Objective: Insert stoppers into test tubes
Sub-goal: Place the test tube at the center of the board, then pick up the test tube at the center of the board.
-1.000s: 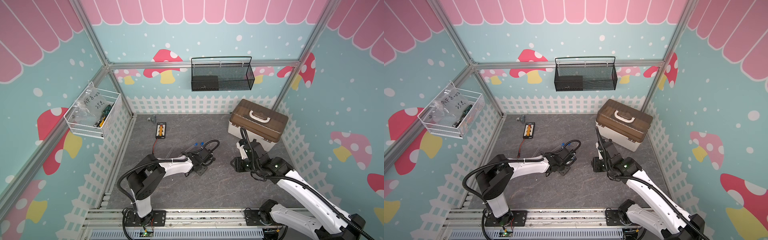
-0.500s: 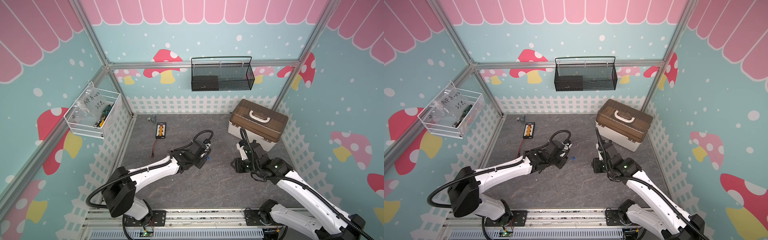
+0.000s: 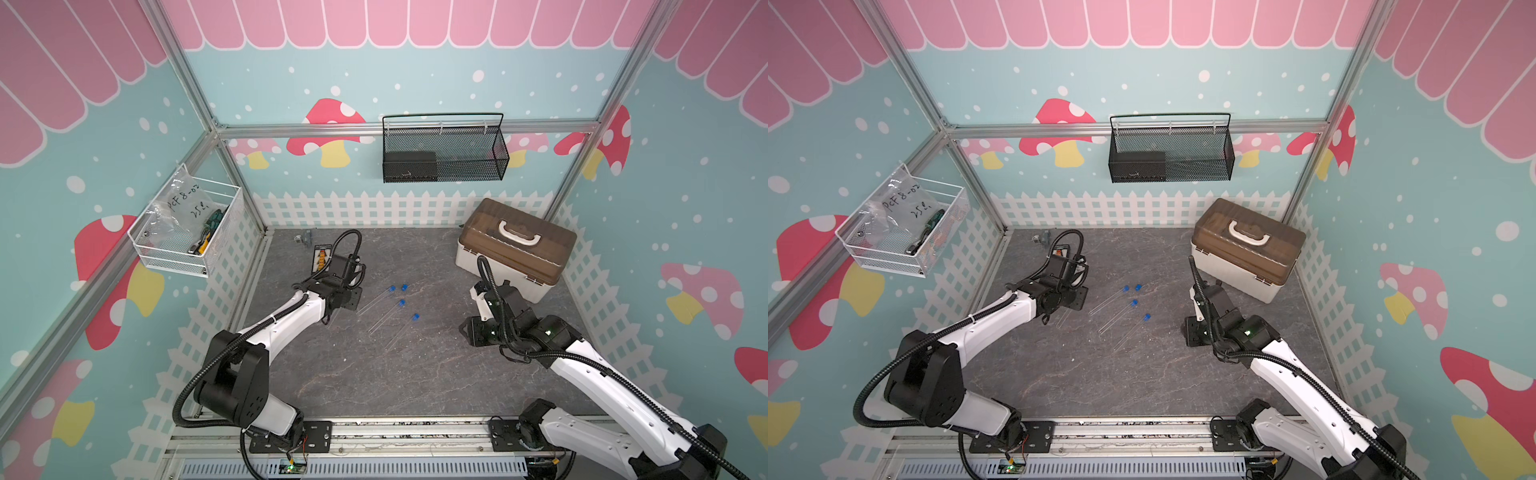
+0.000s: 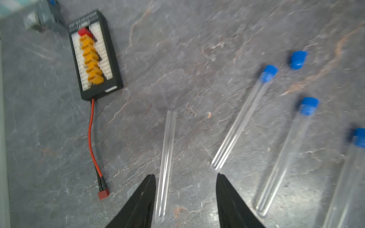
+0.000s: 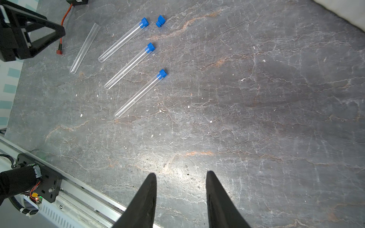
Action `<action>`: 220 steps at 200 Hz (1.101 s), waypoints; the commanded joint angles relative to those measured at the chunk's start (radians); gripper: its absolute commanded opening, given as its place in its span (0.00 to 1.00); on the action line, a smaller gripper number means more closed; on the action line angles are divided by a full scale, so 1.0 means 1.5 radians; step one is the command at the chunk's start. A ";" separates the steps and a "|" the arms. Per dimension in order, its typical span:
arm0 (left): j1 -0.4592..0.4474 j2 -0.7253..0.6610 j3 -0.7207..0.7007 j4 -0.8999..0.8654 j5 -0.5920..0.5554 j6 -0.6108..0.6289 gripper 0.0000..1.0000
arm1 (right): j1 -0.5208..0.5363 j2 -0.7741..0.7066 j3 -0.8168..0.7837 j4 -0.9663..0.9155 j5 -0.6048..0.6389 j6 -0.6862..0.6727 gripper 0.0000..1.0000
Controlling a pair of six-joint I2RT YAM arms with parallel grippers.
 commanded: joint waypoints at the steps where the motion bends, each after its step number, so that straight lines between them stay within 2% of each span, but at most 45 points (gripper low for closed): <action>1: 0.028 0.012 0.014 -0.032 0.047 0.006 0.57 | -0.003 0.001 -0.009 0.005 -0.002 -0.008 0.41; 76: 0.075 0.109 0.060 -0.075 0.088 0.034 0.59 | -0.004 0.011 -0.009 0.014 -0.018 -0.007 0.40; 106: 0.095 0.139 0.067 -0.080 0.099 0.037 0.56 | -0.004 0.003 -0.015 0.013 -0.018 -0.005 0.40; 220: 0.107 0.201 0.083 -0.102 0.112 0.051 0.30 | -0.004 -0.004 -0.027 0.013 -0.018 -0.001 0.40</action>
